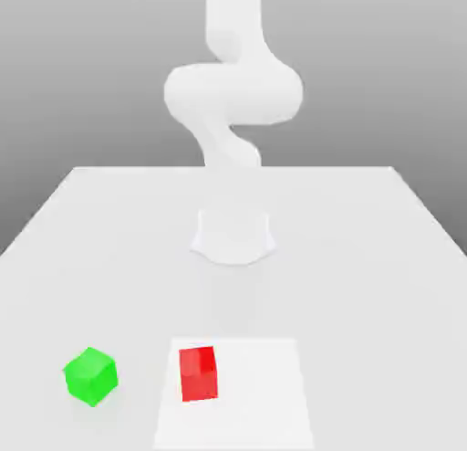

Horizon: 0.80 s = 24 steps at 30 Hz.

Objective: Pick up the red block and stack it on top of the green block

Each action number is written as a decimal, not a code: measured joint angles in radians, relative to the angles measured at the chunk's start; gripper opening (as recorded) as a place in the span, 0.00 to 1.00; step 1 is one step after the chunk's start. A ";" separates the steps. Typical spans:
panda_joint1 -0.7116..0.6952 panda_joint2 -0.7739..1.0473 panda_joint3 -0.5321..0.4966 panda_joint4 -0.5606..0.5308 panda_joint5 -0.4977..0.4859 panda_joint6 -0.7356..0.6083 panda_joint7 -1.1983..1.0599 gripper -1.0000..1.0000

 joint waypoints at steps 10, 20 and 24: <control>0.004 0.370 -0.059 -0.181 -0.018 0.203 -0.115 0.50; -0.012 0.733 -0.098 -0.355 0.019 0.403 -0.265 0.50; -0.026 0.879 -0.075 -0.353 0.062 0.517 -0.307 0.50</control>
